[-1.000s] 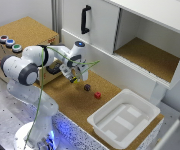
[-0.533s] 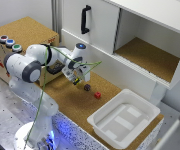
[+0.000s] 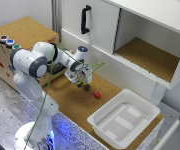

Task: Place the yellow object on the table

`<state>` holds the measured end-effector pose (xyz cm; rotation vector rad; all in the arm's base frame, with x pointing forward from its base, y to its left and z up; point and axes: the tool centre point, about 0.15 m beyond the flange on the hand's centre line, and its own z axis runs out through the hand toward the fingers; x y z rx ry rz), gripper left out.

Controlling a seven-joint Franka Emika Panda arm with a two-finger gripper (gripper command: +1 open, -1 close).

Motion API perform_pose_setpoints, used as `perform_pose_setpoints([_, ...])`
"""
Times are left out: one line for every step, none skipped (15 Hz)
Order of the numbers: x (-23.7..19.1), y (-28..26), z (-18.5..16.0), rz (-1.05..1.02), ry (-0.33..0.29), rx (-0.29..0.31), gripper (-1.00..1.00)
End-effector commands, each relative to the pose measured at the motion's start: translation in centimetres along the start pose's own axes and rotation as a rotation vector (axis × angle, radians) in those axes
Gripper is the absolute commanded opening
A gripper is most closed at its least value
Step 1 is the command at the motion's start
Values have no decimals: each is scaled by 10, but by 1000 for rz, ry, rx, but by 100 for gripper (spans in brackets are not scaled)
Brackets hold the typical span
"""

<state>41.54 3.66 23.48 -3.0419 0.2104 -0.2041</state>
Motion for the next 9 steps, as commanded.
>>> perform_pose_setpoints([-24,2,-60,93,21,4,100])
perform_pose_setpoints([-23,3,-70,107,36,-10,100])
perform_pose_setpoints([-22,1,-81,106,56,-12,100])
perform_pose_setpoints([-22,-3,-95,104,77,-1,100])
perform_pose_setpoints([-24,-10,-108,84,91,-6,100])
perform_pose_setpoints([-29,-20,-119,46,95,-6,100])
perform_pose_setpoints([-36,-30,-124,1,64,-7,100])
perform_pose_setpoints([-44,-40,-127,-41,47,-20,100])
perform_pose_setpoints([-52,-49,-126,-84,32,-43,100])
